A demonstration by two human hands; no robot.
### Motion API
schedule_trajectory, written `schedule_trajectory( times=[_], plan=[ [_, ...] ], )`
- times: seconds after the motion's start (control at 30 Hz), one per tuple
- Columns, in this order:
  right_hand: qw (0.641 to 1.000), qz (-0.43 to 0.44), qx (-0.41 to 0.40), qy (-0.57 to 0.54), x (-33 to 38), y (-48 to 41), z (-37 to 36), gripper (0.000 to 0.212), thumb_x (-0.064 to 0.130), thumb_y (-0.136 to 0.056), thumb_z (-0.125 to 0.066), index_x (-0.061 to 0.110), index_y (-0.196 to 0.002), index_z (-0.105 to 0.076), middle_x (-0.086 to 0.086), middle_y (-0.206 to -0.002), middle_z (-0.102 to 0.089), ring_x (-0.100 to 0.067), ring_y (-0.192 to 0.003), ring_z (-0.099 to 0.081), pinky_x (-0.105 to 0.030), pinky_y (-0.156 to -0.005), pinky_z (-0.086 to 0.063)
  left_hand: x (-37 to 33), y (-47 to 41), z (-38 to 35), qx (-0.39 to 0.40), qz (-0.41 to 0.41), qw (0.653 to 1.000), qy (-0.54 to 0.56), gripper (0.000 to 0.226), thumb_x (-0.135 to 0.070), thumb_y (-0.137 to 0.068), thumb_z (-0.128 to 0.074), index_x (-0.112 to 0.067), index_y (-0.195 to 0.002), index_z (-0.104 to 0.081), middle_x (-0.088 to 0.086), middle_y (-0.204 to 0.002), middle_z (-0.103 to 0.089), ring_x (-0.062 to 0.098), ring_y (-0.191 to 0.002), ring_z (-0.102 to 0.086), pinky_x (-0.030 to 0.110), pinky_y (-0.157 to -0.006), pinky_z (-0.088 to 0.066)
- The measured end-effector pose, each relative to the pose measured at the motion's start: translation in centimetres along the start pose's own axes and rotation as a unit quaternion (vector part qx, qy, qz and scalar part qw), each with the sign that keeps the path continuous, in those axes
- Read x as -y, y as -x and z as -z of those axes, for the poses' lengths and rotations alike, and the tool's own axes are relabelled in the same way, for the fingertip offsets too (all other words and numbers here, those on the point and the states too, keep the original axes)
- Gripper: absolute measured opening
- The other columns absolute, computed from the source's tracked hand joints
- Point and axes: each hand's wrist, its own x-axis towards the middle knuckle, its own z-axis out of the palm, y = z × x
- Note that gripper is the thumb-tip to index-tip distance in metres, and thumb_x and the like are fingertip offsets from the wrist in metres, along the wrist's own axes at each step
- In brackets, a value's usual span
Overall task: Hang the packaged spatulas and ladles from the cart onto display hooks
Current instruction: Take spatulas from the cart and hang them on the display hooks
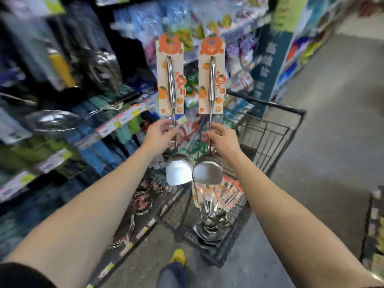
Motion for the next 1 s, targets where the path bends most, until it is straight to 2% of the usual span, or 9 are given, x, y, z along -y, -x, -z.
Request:
schedule_trajectory(
  times=[0.1, 0.17, 0.27, 0.33, 0.47, 0.67, 0.8, 0.93, 1.0],
  plan=[
    [0.997, 0.044, 0.053, 0.022, 2.6, 2.0, -3.1, 0.019, 0.001, -0.097, -0.063, 0.009, -0.112, -0.072, -0.003, -0.095, -0.077, -0.008, -0.073, -0.072, -0.030, -0.078, -0.061, -1.5, 3.8, 4.8, -0.056, -0.015, 0.998, 0.012, 0.012, -0.009, -0.098, -0.066, -0.018, -0.106, -0.061, -0.001, -0.091, -0.064, 0.018, -0.084, -0.066, 0.015, -0.051, -0.054],
    [0.994, 0.069, 0.077, 0.029, 4.4, 3.1, -5.6, 0.024, 0.001, -0.096, -0.064, -0.002, -0.120, -0.068, -0.010, -0.107, -0.076, -0.004, -0.075, -0.072, -0.027, -0.079, -0.061, -2.2, 6.2, 8.0, -0.086, -0.012, 0.996, 0.026, 0.018, -0.009, -0.099, -0.065, -0.026, -0.098, -0.060, 0.000, -0.091, -0.065, 0.022, -0.089, -0.065, 0.029, -0.057, -0.062],
    [0.985, 0.102, 0.133, 0.040, 7.4, 5.2, -9.9, 0.024, 0.002, -0.098, -0.062, 0.000, -0.121, -0.066, -0.011, -0.099, -0.074, -0.007, -0.072, -0.070, -0.022, -0.070, -0.057, -2.9, 10.4, 13.3, -0.138, 0.006, 0.990, 0.026, 0.014, -0.013, -0.099, -0.066, -0.018, -0.110, -0.060, 0.005, -0.097, -0.067, 0.024, -0.091, -0.066, 0.038, -0.067, -0.063],
    [0.977, 0.120, 0.168, 0.058, 9.1, 6.6, -13.2, 0.027, 0.009, -0.099, -0.063, 0.003, -0.125, -0.066, -0.008, -0.096, -0.076, -0.011, -0.078, -0.071, -0.025, -0.074, -0.058, -3.0, 13.1, 17.1, -0.175, 0.007, 0.984, 0.023, 0.013, -0.014, -0.099, -0.067, -0.019, -0.110, -0.062, 0.009, -0.103, -0.069, 0.024, -0.090, -0.070, 0.042, -0.068, -0.064],
    [0.958, 0.155, 0.237, 0.036, 12.4, 10.6, -20.3, 0.016, 0.007, -0.098, -0.064, 0.020, -0.106, -0.071, -0.001, -0.090, -0.076, -0.013, -0.077, -0.072, -0.030, -0.079, -0.057, -2.5, 19.8, 24.3, -0.255, 0.018, 0.967, 0.018, 0.013, -0.011, -0.101, -0.063, -0.018, -0.111, -0.063, 0.004, -0.100, -0.071, 0.016, -0.078, -0.070, 0.029, -0.061, -0.061],
    [0.926, 0.190, 0.325, 0.011, 16.0, 19.6, -31.8, 0.019, 0.002, -0.097, -0.063, 0.018, -0.105, -0.069, -0.002, -0.089, -0.076, -0.021, -0.078, -0.073, -0.034, -0.085, -0.058, -1.5, 31.6, 35.1, -0.350, 0.038, 0.936, -0.008, 0.012, -0.012, -0.101, -0.062, -0.017, -0.112, -0.063, 0.012, -0.104, -0.071, 0.025, -0.086, -0.070, 0.047, -0.076, -0.063],
    [0.904, 0.227, 0.361, 0.018, 17.4, 26.8, -39.7, 0.020, 0.005, -0.098, -0.062, 0.012, -0.115, -0.069, 0.001, -0.090, -0.076, -0.012, -0.075, -0.074, -0.026, -0.082, -0.057, -0.3, 40.3, 42.1, -0.410, 0.035, 0.911, -0.030, 0.012, -0.010, -0.100, -0.062, -0.019, -0.108, -0.062, 0.006, -0.093, -0.070, 0.028, -0.085, -0.070, 0.047, -0.075, -0.063],
    [0.893, 0.251, 0.373, 0.009, 18.9, 35.0, -46.8, 0.018, 0.001, -0.097, -0.062, 0.003, -0.114, -0.069, -0.001, -0.086, -0.074, 0.001, -0.066, -0.070, -0.017, -0.073, -0.057, 0.2, 49.1, 48.7, -0.442, 0.035, 0.895, -0.051, 0.012, -0.009, -0.103, -0.059, -0.021, -0.107, -0.060, 0.004, -0.092, -0.069, 0.021, -0.080, -0.069, 0.024, -0.059, -0.061],
    [0.887, 0.250, 0.388, 0.001, 19.5, 39.0, -50.2, 0.021, 0.000, -0.098, -0.060, 0.000, -0.118, -0.067, -0.005, -0.088, -0.073, 0.005, -0.061, -0.068, -0.010, -0.065, -0.052, 0.5, 53.2, 52.1, -0.455, 0.039, 0.887, -0.062, 0.016, -0.014, -0.102, -0.062, -0.030, -0.102, -0.060, 0.001, -0.095, -0.070, 0.027, -0.090, -0.072, 0.038, -0.070, -0.066]
  ],
)
